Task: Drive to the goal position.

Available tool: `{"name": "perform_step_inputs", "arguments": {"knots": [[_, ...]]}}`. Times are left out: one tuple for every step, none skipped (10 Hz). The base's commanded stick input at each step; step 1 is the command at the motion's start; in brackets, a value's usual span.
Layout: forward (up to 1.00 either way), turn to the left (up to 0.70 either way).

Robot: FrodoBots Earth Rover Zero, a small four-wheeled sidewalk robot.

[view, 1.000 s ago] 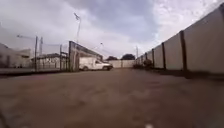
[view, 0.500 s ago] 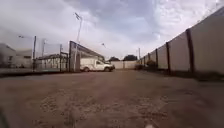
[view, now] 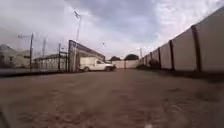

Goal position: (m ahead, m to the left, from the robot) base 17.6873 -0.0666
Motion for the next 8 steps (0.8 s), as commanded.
{"name": "perform_step_inputs", "arguments": {"knots": [[1.0,-0.4],[1.0,-0.39],[1.0,-0.35],[1.0,-0.18],[1.0,-0.01],[1.0,0.0],[1.0,0.0],[1.0,-0.05]]}}
